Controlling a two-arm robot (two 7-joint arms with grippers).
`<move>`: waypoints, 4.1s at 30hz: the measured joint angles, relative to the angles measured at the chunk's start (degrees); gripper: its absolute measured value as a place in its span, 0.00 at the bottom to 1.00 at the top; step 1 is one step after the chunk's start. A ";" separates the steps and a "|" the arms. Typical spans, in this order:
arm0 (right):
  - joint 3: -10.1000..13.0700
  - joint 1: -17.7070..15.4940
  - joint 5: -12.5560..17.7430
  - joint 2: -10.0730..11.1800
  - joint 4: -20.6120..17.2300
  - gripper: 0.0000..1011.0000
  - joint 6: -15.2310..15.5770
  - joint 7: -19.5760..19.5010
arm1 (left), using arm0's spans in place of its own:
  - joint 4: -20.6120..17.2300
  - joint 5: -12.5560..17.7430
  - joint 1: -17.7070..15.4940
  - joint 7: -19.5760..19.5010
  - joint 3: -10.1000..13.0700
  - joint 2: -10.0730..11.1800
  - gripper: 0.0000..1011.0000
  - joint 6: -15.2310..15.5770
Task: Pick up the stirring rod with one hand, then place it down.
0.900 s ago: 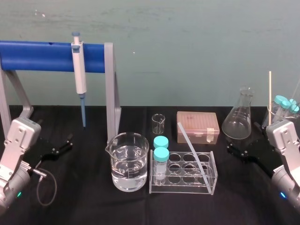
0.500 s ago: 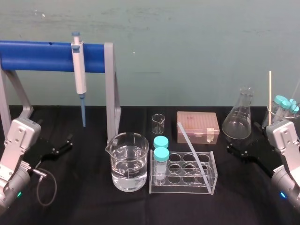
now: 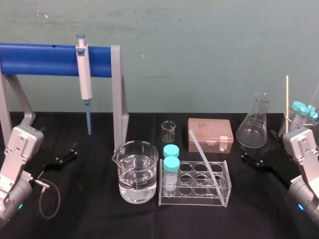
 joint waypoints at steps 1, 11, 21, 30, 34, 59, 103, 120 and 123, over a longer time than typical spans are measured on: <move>0.00 0.00 0.00 0.00 0.00 0.99 0.00 0.00 | 0.00 0.00 0.00 0.00 0.00 0.00 0.99 0.00; 0.00 0.00 0.00 0.00 0.00 0.99 0.00 0.00 | 0.00 0.00 0.00 0.00 0.00 0.00 0.99 0.00; 0.00 0.00 0.00 0.00 0.00 0.99 0.00 0.00 | 0.00 0.00 0.00 0.00 0.00 0.00 0.99 0.00; 0.00 0.00 0.00 0.00 0.00 0.99 0.00 0.00 | 0.00 0.00 0.00 0.00 0.00 0.00 0.99 0.00; 0.00 0.00 0.00 0.00 0.00 0.99 0.00 0.00 | 0.00 0.00 0.00 0.00 0.00 0.00 0.99 0.00; 7.86 -1.54 23.39 4.32 -12.03 0.99 15.83 26.36 | 0.00 0.00 0.00 0.00 0.00 0.00 0.99 0.00; -4.96 13.84 15.79 -1.17 1.00 0.99 20.04 37.07 | 0.00 0.00 0.00 0.00 0.00 0.00 0.99 0.00; -4.80 13.74 15.84 -1.17 0.96 0.66 19.96 37.03 | 0.00 0.00 0.00 0.00 0.00 0.00 0.99 0.00; -4.79 13.73 15.85 -1.17 0.96 0.59 19.97 37.02 | 0.00 0.00 0.00 0.00 0.00 0.00 0.99 0.00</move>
